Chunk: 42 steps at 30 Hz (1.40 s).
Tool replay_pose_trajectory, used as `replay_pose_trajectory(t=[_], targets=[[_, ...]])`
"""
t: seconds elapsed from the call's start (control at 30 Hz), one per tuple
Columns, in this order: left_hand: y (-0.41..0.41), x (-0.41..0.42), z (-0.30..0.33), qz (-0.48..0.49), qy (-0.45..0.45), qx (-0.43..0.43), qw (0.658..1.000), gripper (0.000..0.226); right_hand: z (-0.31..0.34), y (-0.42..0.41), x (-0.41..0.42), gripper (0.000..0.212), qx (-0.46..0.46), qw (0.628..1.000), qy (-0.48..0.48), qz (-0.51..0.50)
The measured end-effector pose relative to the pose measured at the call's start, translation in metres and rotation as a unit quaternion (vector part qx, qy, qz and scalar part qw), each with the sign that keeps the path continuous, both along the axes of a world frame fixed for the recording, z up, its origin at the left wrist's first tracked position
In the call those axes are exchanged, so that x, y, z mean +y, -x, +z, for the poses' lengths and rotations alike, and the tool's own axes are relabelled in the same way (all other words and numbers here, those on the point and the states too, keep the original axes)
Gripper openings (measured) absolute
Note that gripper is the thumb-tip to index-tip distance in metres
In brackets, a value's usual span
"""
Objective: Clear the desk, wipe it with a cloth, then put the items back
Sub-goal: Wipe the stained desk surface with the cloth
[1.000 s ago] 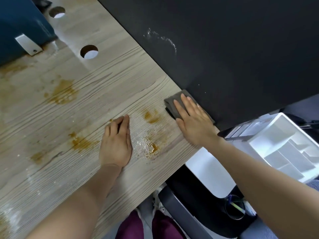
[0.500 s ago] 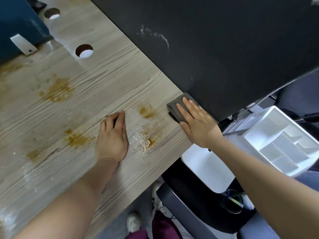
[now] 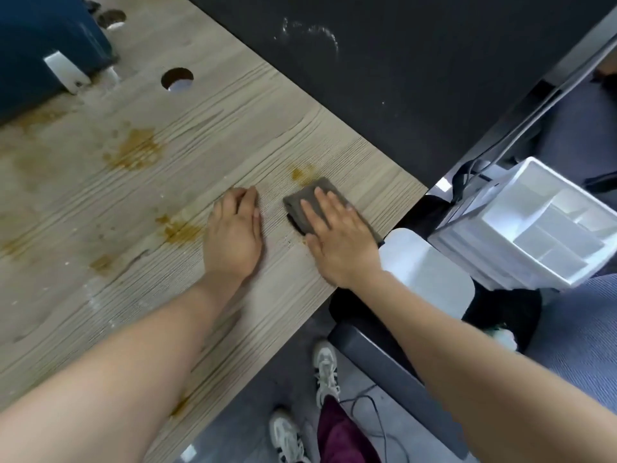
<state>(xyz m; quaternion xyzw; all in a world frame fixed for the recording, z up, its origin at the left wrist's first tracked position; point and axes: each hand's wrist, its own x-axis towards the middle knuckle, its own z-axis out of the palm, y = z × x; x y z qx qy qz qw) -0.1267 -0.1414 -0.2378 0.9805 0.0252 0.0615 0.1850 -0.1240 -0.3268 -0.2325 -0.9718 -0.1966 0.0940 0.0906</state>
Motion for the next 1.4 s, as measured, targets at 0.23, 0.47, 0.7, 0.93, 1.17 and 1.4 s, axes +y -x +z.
replay_pose_trajectory(t=[0.23,0.47,0.7,0.93,1.17,1.4], targets=[[0.069,0.059,-0.001,0.054,-0.065,0.06,0.995,0.043,0.0,0.047,0.036,0.061,0.016,0.99,-0.022,0.141],[0.074,0.06,-0.009,0.062,-0.043,0.033,0.997,0.044,-0.001,-0.033,-0.015,0.056,0.004,0.997,0.011,-0.082],[0.075,0.06,-0.008,0.065,-0.033,0.036,0.997,0.043,0.0,0.046,0.051,0.055,0.004,0.989,-0.008,0.146],[0.074,0.063,-0.011,0.067,-0.034,0.036,0.997,0.044,0.001,-0.047,-0.001,0.055,-0.002,0.993,0.012,-0.116],[0.074,0.062,-0.009,0.062,-0.028,0.038,0.997,0.044,0.001,0.022,0.043,0.057,0.008,0.994,0.0,0.11],[0.074,0.064,-0.011,0.065,-0.041,0.027,0.997,0.05,0.005,-0.087,0.002,0.055,0.016,0.989,0.02,-0.142]])
